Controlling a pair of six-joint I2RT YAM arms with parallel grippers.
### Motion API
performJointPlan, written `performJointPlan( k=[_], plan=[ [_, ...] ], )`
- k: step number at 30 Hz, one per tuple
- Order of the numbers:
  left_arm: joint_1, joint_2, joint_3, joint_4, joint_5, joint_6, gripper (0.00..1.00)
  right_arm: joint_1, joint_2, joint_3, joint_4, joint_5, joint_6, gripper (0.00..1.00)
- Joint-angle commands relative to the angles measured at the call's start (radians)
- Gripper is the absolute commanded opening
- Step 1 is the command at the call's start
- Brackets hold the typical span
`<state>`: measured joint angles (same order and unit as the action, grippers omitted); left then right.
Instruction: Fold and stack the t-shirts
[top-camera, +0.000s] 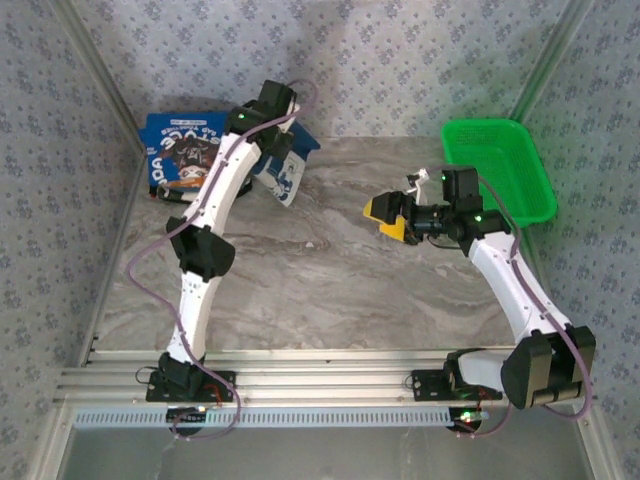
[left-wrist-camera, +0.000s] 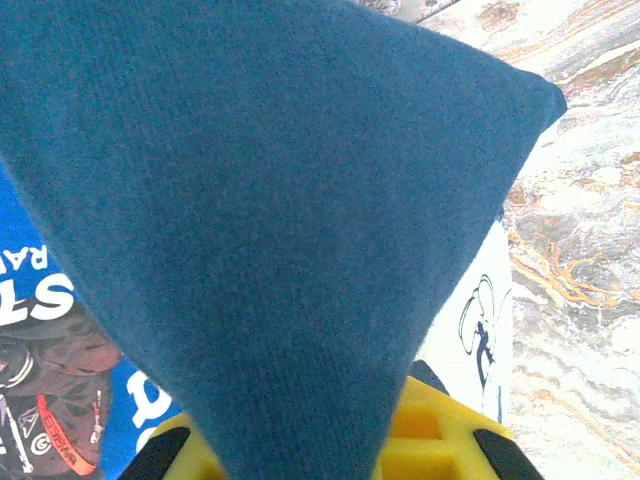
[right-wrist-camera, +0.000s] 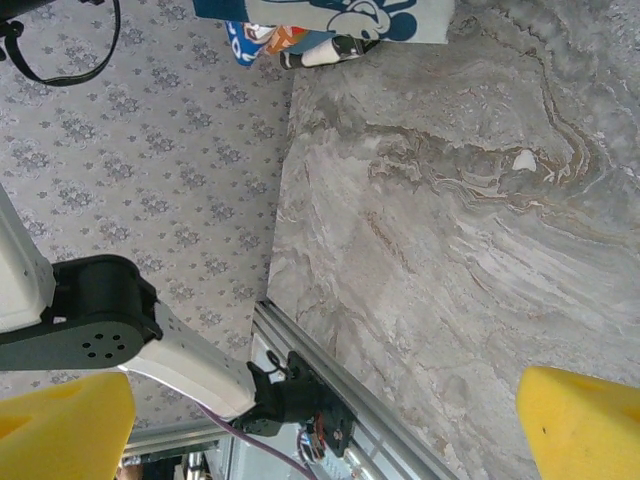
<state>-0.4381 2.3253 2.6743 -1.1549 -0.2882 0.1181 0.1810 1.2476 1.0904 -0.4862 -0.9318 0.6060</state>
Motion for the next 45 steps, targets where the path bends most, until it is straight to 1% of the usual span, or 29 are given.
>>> performJointPlan(
  k=[1,10,15,20,26,33,39,43,45],
  plan=[
    [0.040,-0.071,0.042,0.049,0.057,0.052,0.00,-0.002,0.014,-0.015,0.013,0.001,0.009,1.00],
    [0.169,-0.108,0.074,0.133,0.215,0.065,0.00,0.011,0.085,0.024,0.010,0.004,0.015,1.00],
    [0.232,-0.110,0.099,0.152,0.278,0.054,0.00,0.030,0.134,0.061,0.005,0.006,0.015,1.00],
    [0.291,-0.111,0.116,0.158,0.314,0.047,0.00,0.049,0.183,0.093,-0.013,0.002,0.010,1.00],
    [0.354,-0.129,0.093,0.152,0.349,0.044,0.00,0.063,0.230,0.149,-0.020,0.002,0.009,1.00],
    [0.426,-0.157,0.035,0.152,0.382,0.040,0.00,0.076,0.278,0.195,-0.039,-0.002,0.006,1.00],
    [0.472,-0.182,-0.056,0.158,0.407,0.047,0.00,0.091,0.316,0.223,-0.041,0.004,0.012,1.00],
    [0.502,-0.197,-0.166,0.200,0.410,0.049,0.00,0.107,0.343,0.242,-0.039,0.007,0.015,1.00],
    [0.520,-0.212,-0.265,0.257,0.388,0.053,0.00,0.116,0.358,0.256,-0.046,0.007,0.015,1.00]
  ],
)
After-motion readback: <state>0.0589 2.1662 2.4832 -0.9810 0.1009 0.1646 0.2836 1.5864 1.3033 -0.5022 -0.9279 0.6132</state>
